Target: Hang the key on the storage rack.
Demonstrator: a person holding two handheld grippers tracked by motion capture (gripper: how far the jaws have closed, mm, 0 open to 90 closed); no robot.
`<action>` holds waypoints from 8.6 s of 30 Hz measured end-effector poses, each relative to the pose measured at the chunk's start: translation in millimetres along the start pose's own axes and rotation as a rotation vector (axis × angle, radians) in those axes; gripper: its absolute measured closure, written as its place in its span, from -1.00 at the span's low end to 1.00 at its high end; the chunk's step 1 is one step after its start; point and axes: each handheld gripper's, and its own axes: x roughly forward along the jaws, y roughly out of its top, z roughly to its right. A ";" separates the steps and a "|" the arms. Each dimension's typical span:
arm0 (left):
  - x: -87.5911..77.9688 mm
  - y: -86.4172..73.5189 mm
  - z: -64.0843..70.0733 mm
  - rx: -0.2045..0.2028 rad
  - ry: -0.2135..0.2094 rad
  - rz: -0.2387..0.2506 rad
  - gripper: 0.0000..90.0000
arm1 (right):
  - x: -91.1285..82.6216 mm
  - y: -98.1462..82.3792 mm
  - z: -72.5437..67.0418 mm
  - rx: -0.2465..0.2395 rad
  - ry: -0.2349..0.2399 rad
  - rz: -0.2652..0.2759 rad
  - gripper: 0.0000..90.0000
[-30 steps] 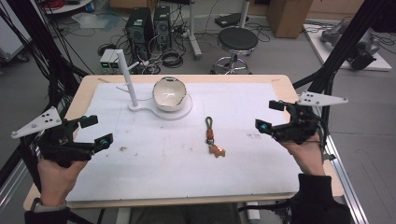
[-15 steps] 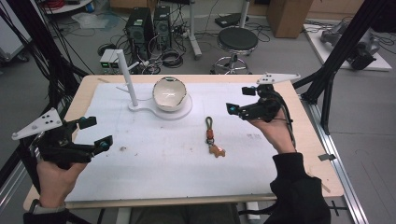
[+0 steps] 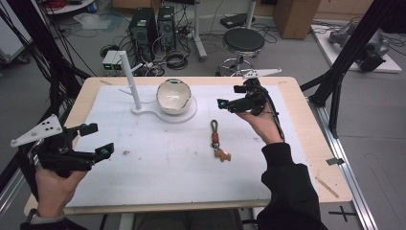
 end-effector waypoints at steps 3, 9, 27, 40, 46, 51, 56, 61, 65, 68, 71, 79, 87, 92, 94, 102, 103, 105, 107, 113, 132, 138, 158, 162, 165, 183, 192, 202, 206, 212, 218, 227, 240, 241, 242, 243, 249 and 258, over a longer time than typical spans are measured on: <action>0.9 -1.1 -1.3 -0.006 -0.001 -0.005 -0.87 | 6.8 -1.6 5.2 0.001 0.000 -0.002 -0.95; 2.8 -3.4 -3.7 -0.014 -0.004 -0.017 -0.87 | 22.2 -11.9 16.3 0.023 -0.023 -0.030 -0.95; 5.0 -3.7 -3.2 -0.015 -0.014 -0.013 -0.87 | 71.7 -57.0 40.0 0.072 -0.100 -0.170 -0.95; 4.6 -3.8 -1.7 -0.017 -0.010 -0.017 -0.87 | 100.9 -76.1 57.3 0.111 -0.134 -0.244 -0.95; 2.6 -3.8 -0.9 -0.015 -0.010 -0.013 -0.87 | 105.7 -81.2 64.6 0.124 -0.166 -0.251 -0.95; 4.5 -5.9 -2.1 -0.020 -0.013 -0.028 -0.87 | 112.6 -84.2 62.0 0.108 -0.178 -0.276 -0.95; 3.1 -6.9 -3.2 -0.028 -0.005 -0.033 -0.87 | 118.5 -87.7 62.2 0.101 -0.214 -0.300 -0.95; 0.1 -6.6 -4.9 -0.031 0.001 -0.031 -0.87 | 122.8 -90.6 61.6 0.094 -0.223 -0.324 -0.95; -3.8 -6.1 -6.6 -0.032 0.006 -0.021 -0.87 | 125.0 -91.6 60.2 0.072 -0.235 -0.339 -0.90; -3.4 -6.7 -7.2 -0.035 0.007 -0.024 -0.87 | 126.8 -91.6 57.5 0.054 -0.240 -0.346 -0.86; -1.9 -7.4 -7.3 -0.037 0.005 -0.028 -0.87 | 127.1 -91.2 54.9 0.045 -0.246 -0.354 -0.78; -1.6 -7.2 -6.9 -0.039 0.010 -0.028 -0.87 | 124.6 -86.7 46.3 -0.012 -0.208 -0.360 0.00; -2.3 -6.5 -6.8 -0.039 0.011 -0.026 -0.87 | 125.0 -85.5 39.0 -0.042 -0.155 -0.362 0.68; -2.0 -6.9 -6.8 -0.041 0.010 -0.028 -0.87 | 125.5 -84.2 35.9 -0.057 -0.146 -0.365 0.84; -1.9 -6.9 -6.9 -0.040 0.010 -0.028 -0.87 | 123.7 -83.3 36.1 -0.039 -0.143 -0.358 0.85; -0.7 -6.2 -6.3 -0.036 0.006 -0.028 -0.87 | 105.5 -70.6 34.6 -0.050 -0.135 -0.267 0.86; -1.1 -6.0 -6.2 -0.035 0.005 -0.028 -0.87 | 101.4 -67.4 32.4 -0.054 -0.135 -0.242 0.87; -1.8 -5.6 -6.0 -0.034 0.005 -0.024 -0.87 | 92.6 -60.4 27.0 -0.071 -0.136 -0.187 0.87; -2.5 -5.3 -5.8 -0.033 0.004 -0.025 -0.87 | 82.4 -53.5 21.8 -0.080 -0.135 -0.133 0.87; -2.4 -4.2 -4.7 -0.030 -0.004 -0.022 -0.87 | 51.9 -31.7 11.5 -0.104 -0.123 -0.011 0.88; -10.5 2.2 -4.2 -0.027 -0.014 0.005 -0.87 | -13.6 55.1 -26.2 -0.178 -0.055 0.011 0.88; -11.7 3.1 -4.5 -0.027 -0.022 0.005 -0.87 | -25.6 74.0 -41.9 -0.200 -0.045 0.041 0.88; -22.3 -0.7 -3.6 -0.034 -0.004 0.013 -0.87 | 44.3 125.5 -92.5 -0.284 0.075 0.045 0.88; -30.8 -3.2 -4.1 -0.038 0.009 0.017 -0.87 | 64.2 130.7 -100.6 -0.287 0.097 0.038 0.88; -36.1 -4.3 -3.1 -0.037 0.018 0.017 -0.87 | 78.3 132.8 -107.1 -0.299 0.109 0.038 0.88; -61.4 -8.1 -6.9 -0.042 0.059 0.018 -0.87 | 149.9 159.0 -140.9 -0.317 0.164 0.022 0.88; -70.3 -8.2 -11.7 -0.045 0.073 0.016 -0.87 | 186.8 156.7 -144.9 -0.319 0.152 -0.020 0.88; -82.3 1.0 -11.9 -0.037 0.099 0.011 -0.87 | 218.5 149.6 -133.6 -0.311 0.157 -0.064 0.88; -84.0 1.4 -14.9 -0.046 0.102 0.016 -0.87 | 230.7 146.3 -131.2 -0.293 0.157 -0.089 0.88; -89.7 -1.0 -18.4 -0.056 0.111 0.026 -0.87 | 249.3 142.7 -131.3 -0.297 0.147 -0.119 0.88; -95.7 -2.9 -18.8 -0.064 0.120 0.034 -0.87 | 258.1 138.3 -125.3 -0.286 0.115 -0.149 0.88; -98.0 -3.5 -15.1 -0.060 0.125 0.033 -0.87 | 266.1 133.7 -126.7 -0.289 0.099 -0.187 0.88; -97.7 -6.0 -16.2 -0.062 0.124 0.034 -0.87 | 270.5 130.0 -125.0 -0.269 0.086 -0.219 0.85; -97.5 -5.9 -16.2 -0.061 0.123 0.034 -0.87 | 269.4 130.7 -125.3 -0.271 0.090 -0.215 0.84; -97.0 -5.9 -16.1 -0.062 0.123 0.034 -0.87 | 268.4 131.1 -125.6 -0.274 0.098 -0.212 0.84; -96.6 -5.9 -15.9 -0.063 0.122 0.033 -0.87 | 267.4 131.4 -126.0 -0.276 0.091 -0.211 0.78; -95.4 -7.1 -15.6 -0.066 0.123 0.034 -0.87 | 259.0 133.3 -122.0 -0.247 0.080 -0.214 0.22; -92.6 -4.1 -11.0 -0.047 0.123 0.035 -0.87 | 232.6 139.0 -118.2 -0.179 0.212 -0.203 -0.70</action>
